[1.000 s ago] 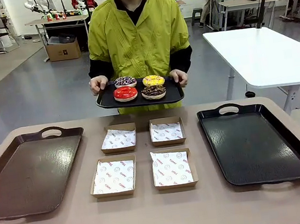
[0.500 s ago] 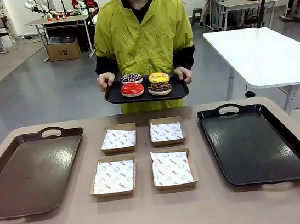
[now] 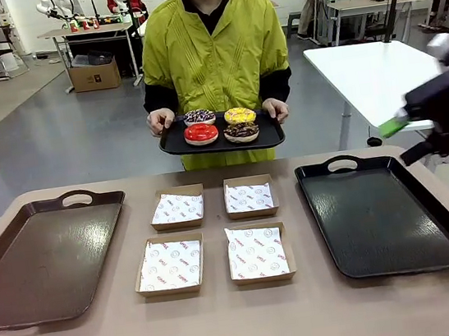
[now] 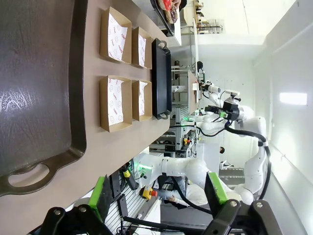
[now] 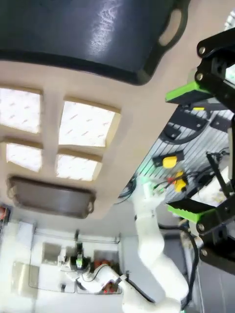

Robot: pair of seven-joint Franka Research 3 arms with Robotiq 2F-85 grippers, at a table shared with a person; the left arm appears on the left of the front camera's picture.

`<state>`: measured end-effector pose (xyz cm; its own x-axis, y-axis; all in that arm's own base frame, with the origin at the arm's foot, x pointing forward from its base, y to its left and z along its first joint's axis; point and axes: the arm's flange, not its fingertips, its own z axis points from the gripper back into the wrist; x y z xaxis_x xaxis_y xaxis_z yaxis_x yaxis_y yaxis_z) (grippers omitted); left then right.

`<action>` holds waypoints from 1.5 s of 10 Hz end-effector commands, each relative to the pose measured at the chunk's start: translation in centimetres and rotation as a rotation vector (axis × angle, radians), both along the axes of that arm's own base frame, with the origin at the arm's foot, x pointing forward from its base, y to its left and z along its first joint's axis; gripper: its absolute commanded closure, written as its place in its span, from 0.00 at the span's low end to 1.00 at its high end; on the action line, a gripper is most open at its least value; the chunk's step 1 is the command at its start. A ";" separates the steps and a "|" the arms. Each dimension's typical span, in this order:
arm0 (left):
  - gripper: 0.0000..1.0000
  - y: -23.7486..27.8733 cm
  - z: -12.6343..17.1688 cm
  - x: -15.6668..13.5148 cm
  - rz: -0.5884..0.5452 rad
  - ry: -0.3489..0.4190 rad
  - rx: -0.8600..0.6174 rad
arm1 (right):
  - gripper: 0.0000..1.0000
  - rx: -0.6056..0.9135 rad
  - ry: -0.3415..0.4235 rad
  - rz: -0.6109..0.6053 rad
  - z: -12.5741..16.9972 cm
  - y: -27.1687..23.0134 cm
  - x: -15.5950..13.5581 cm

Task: Individually package the donuts and arrange them on the tray.
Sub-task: Pick up one Paper togo box.

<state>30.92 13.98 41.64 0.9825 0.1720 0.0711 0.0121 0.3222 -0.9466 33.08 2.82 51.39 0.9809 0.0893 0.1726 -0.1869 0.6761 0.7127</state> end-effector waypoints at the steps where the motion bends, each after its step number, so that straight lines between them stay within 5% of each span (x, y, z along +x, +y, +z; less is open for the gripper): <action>1: 0.00 0.0 0.1 0.0 0.005 -0.006 -0.010 | 0.00 -0.218 0.141 0.074 -0.7 4.3 3.6; 3: 0.00 0.0 0.1 0.0 0.005 -0.006 -0.010 | 0.00 -0.397 0.172 0.050 -2.2 9.3 5.3; 6: 0.00 0.0 0.1 0.0 0.005 -0.006 -0.010 | 0.00 -0.608 0.086 0.012 -5.9 16.9 6.1; 9: 0.00 0.0 0.1 0.0 0.005 -0.006 -0.010 | 0.00 -0.681 -0.052 0.063 -8.3 19.8 3.9; 11: 0.00 0.0 0.1 0.0 0.005 -0.006 -0.010 | 0.00 -0.706 -0.217 0.090 -9.3 19.1 2.8; 12: 0.00 0.0 0.1 0.0 0.005 -0.006 -0.010 | 0.00 -0.565 -0.300 0.147 -9.1 18.4 1.9; 13: 0.00 0.0 0.1 0.0 0.005 -0.006 -0.010 | 0.00 -0.685 -0.116 0.099 -8.3 20.4 3.5; 15: 0.00 0.0 0.1 0.0 0.005 -0.006 -0.010 | 0.00 -0.685 -0.116 0.099 -8.3 20.4 3.5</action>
<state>30.93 13.98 41.62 0.9825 0.1725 0.0705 0.0113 0.3224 -0.9466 36.13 22.59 42.64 0.9294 0.3207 0.1824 -0.3433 0.9328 0.1093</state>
